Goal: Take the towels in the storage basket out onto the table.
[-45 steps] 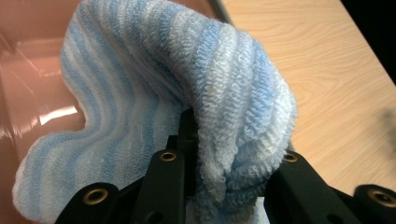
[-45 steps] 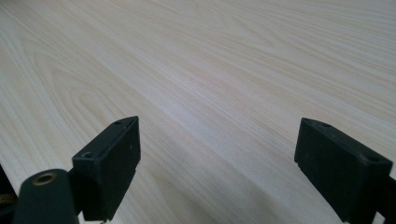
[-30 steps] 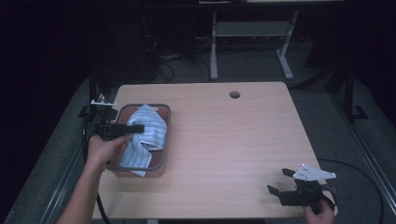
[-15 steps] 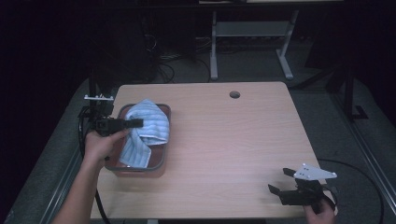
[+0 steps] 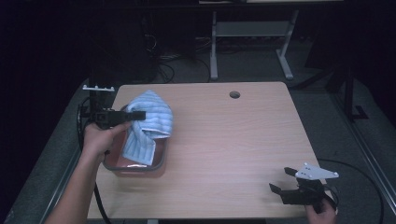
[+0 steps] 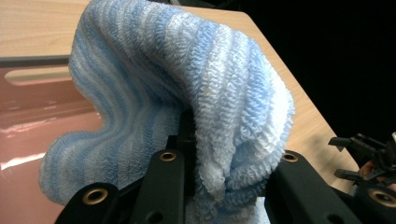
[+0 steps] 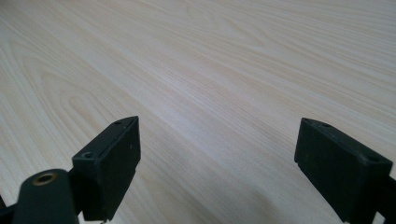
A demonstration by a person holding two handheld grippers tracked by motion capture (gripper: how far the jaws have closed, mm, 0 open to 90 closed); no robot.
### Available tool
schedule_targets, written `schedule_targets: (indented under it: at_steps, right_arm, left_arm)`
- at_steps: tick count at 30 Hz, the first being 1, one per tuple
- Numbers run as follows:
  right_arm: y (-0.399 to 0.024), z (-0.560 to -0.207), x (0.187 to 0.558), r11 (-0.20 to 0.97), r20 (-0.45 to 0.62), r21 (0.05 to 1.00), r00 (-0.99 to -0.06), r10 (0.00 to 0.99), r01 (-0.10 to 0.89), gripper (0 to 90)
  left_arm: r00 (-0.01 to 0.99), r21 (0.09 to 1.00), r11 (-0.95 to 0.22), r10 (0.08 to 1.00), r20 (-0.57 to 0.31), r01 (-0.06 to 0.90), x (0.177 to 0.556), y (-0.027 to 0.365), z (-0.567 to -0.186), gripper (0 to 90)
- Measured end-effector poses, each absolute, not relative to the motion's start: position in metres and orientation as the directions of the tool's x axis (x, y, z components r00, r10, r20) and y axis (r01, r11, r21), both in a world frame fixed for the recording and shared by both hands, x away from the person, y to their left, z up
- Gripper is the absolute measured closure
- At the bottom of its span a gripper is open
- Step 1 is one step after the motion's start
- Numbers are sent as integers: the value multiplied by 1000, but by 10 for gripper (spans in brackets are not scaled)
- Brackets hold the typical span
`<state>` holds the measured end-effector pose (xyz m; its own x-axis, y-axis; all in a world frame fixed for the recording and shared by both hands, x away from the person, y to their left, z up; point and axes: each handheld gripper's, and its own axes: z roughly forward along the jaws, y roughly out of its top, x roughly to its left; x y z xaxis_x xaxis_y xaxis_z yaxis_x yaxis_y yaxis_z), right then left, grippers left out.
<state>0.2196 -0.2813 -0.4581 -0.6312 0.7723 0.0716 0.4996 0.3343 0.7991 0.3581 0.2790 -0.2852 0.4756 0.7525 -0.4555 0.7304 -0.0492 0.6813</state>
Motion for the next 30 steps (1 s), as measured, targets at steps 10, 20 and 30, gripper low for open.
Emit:
schedule_targets:
  at_steps: [10,20,30]
  right_arm:
    - [-281,-458,220,333,70,801,-629,774,499,138]
    - [-281,-458,220,332,70,802,-630,773,496,137]
    - [-284,-457,220,325,73,806,-628,775,495,137]
  left_arm:
    - [503,704,-53,738,-450,708,357,271,-267,743]
    - [534,711,-92,729,-428,697,361,246,-256,742]
    - [572,704,-158,716,-401,692,369,206,-253,742]
